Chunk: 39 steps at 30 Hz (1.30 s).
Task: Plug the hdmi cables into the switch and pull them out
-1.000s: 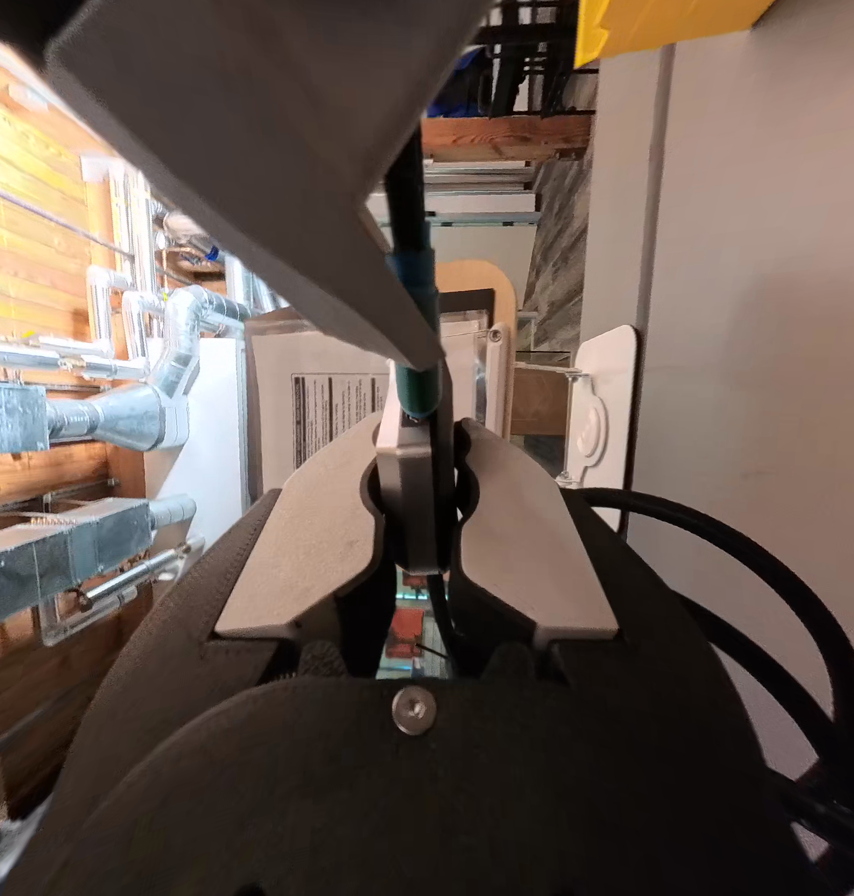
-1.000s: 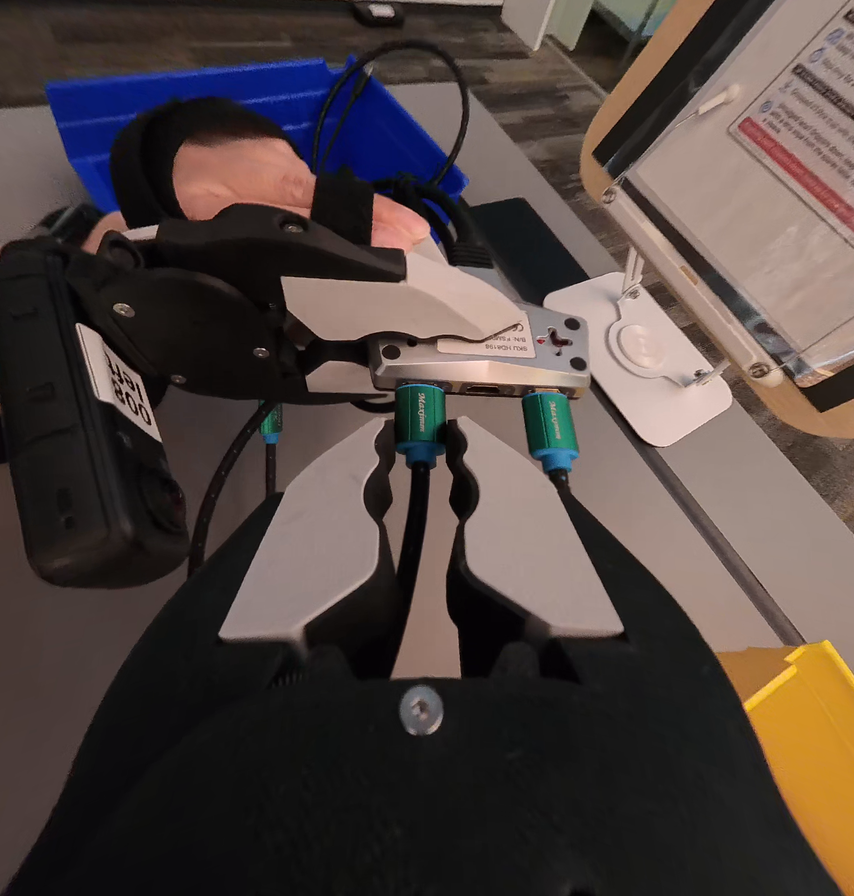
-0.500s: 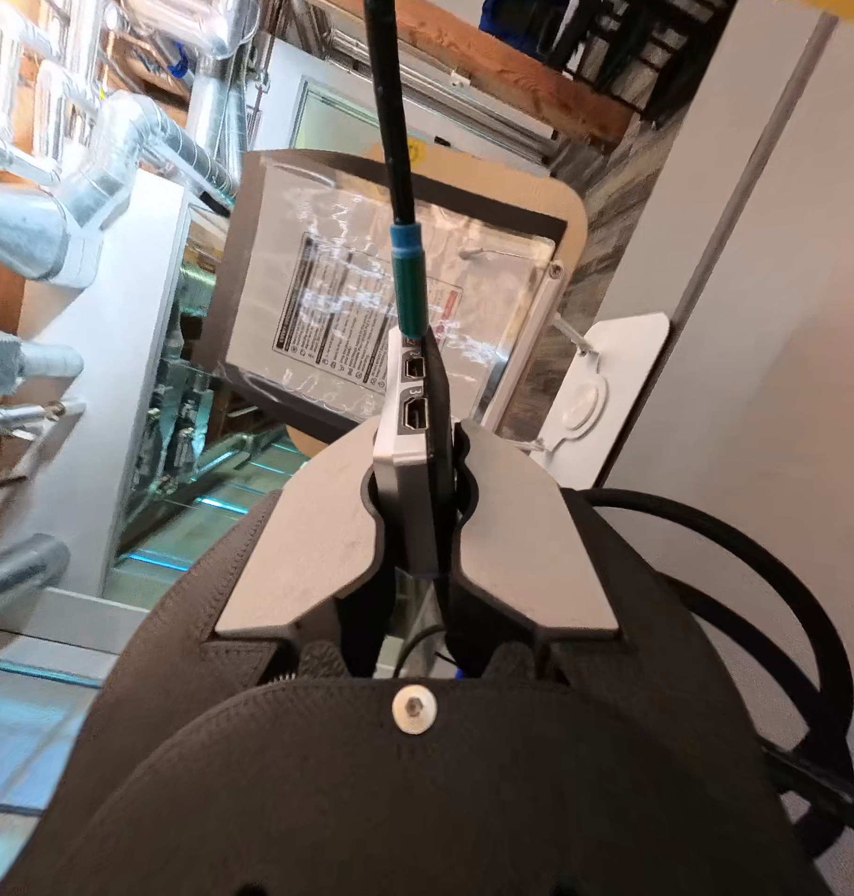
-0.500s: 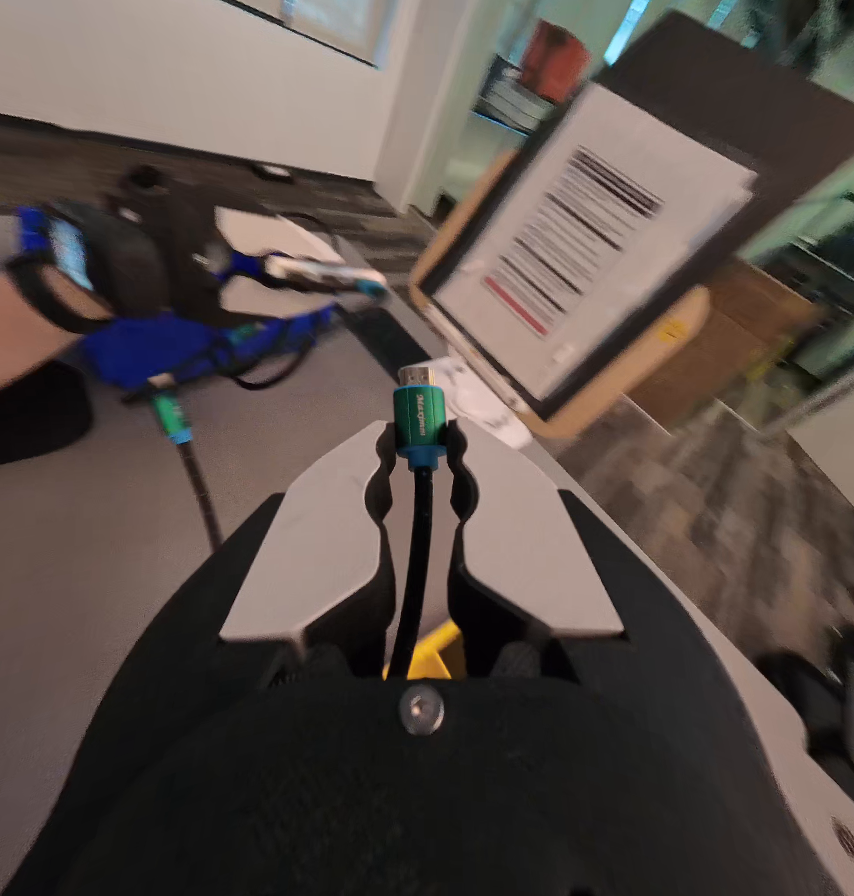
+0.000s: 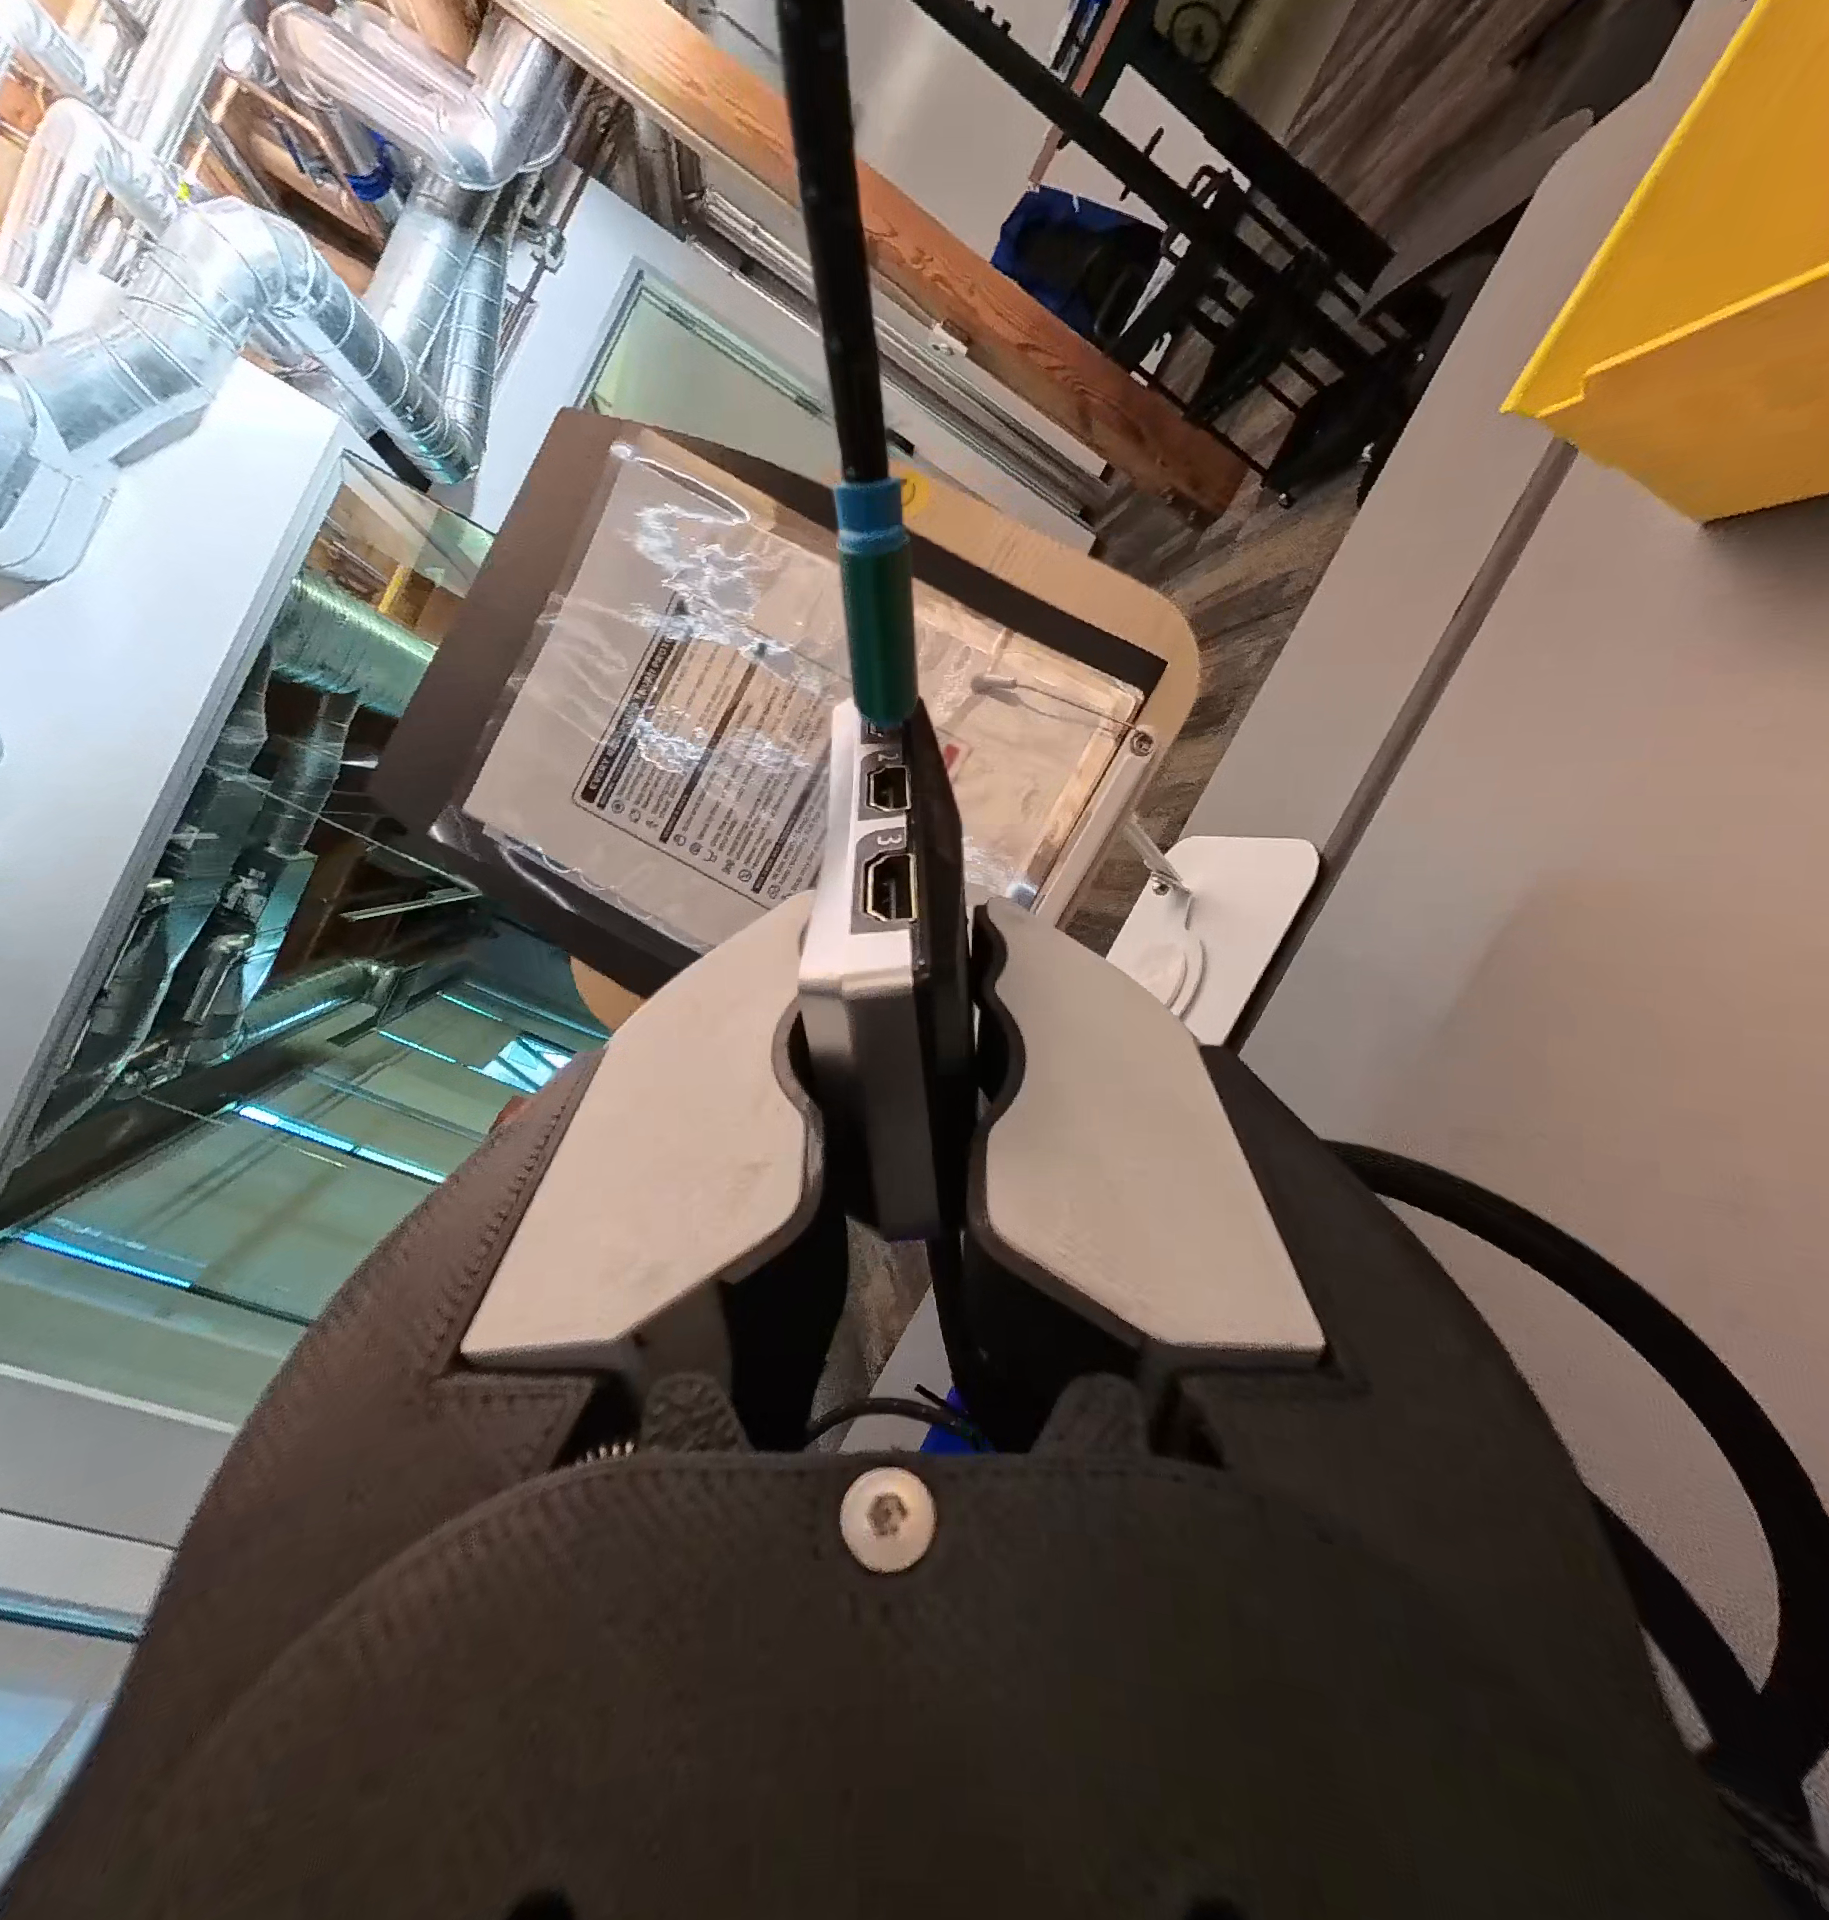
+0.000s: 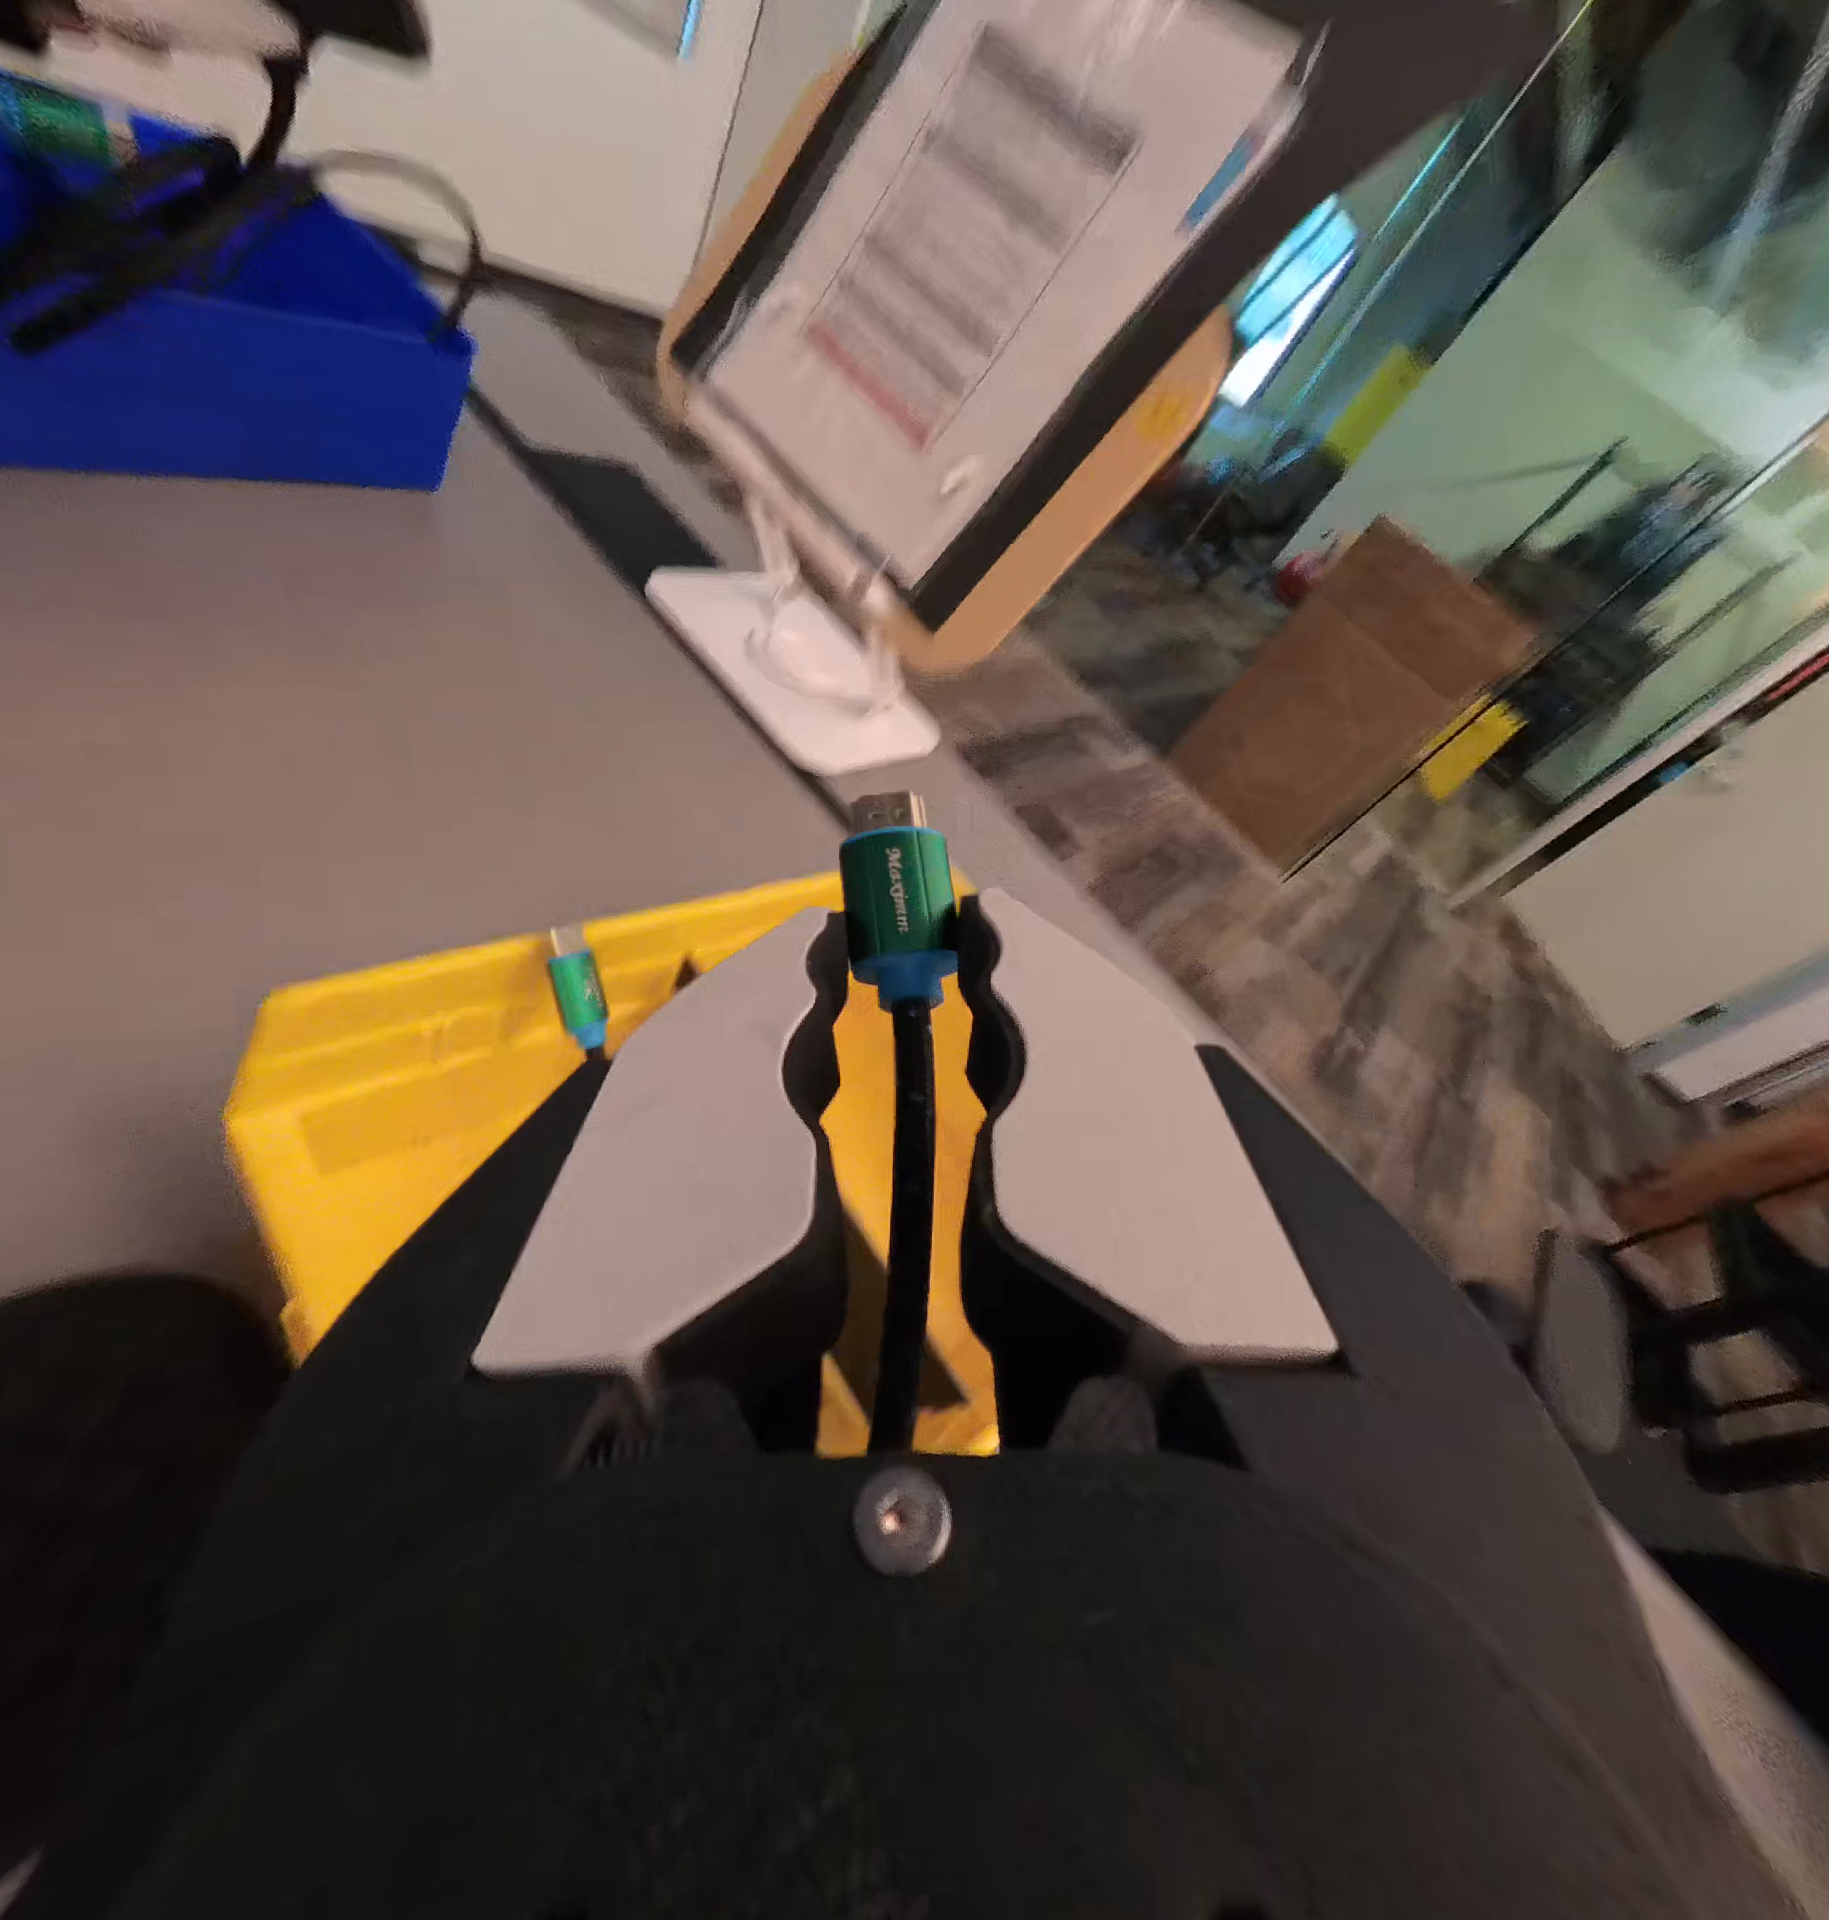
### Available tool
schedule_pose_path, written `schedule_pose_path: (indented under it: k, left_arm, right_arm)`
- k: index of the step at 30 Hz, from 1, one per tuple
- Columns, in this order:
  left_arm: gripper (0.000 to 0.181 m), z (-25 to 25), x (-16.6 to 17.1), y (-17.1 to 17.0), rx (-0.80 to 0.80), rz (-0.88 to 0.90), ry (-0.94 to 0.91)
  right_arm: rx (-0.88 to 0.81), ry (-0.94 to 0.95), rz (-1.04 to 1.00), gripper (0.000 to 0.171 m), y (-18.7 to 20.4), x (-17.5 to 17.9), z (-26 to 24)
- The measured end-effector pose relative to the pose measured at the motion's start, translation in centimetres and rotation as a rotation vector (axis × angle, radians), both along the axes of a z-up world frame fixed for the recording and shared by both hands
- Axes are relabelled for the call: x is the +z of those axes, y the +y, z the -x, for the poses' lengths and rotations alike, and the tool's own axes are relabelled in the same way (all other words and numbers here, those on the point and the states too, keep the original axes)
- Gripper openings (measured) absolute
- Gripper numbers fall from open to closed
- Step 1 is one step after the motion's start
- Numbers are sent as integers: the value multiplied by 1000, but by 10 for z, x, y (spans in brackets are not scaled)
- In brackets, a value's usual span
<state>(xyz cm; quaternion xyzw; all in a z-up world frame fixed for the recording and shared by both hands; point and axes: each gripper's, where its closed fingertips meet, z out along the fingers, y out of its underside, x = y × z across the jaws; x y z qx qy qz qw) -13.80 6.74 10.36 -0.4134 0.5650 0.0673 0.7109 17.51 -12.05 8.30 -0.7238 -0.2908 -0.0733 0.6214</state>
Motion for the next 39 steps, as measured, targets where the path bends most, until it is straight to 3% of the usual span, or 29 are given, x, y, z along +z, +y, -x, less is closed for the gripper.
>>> schedule_pose_path:
  k: [6,9,12,17,22,27,30,32,34,39]
  left_arm:
    - [22,-12,-13,-5,-18,-5,52]
    - [22,-16,-18,-6,-24,-4,71]
    - [21,-20,-22,-8,-32,-8,83]
    - [22,-25,-28,-10,-44,-2,105]
    - [22,-25,-29,-12,-52,3,106]
    - [22,-21,-24,-12,-51,-26,101]
    - [22,-21,-22,-13,-15,-155,134]
    - [22,-25,-21,-20,-16,-267,160]
    - [21,-31,-23,-27,-27,-348,183]
    - [21,-37,-23,-32,-28,-332,156]
  right_arm:
    - [229,-29,424,22,27,-107,25]
    - [261,-96,611,22,38,-150,33]
    - [237,-198,726,21,46,-179,31]
    - [235,-353,718,19,62,-203,32]
    - [234,-305,452,17,74,-152,45]
    - [155,-184,134,28,73,-53,60]
    - [125,-23,-45,36,77,11,88]
    - [173,185,-92,44,81,42,120]
    - [265,333,-76,57,88,52,159]
    - [209,-22,-24,54,121,0,201]
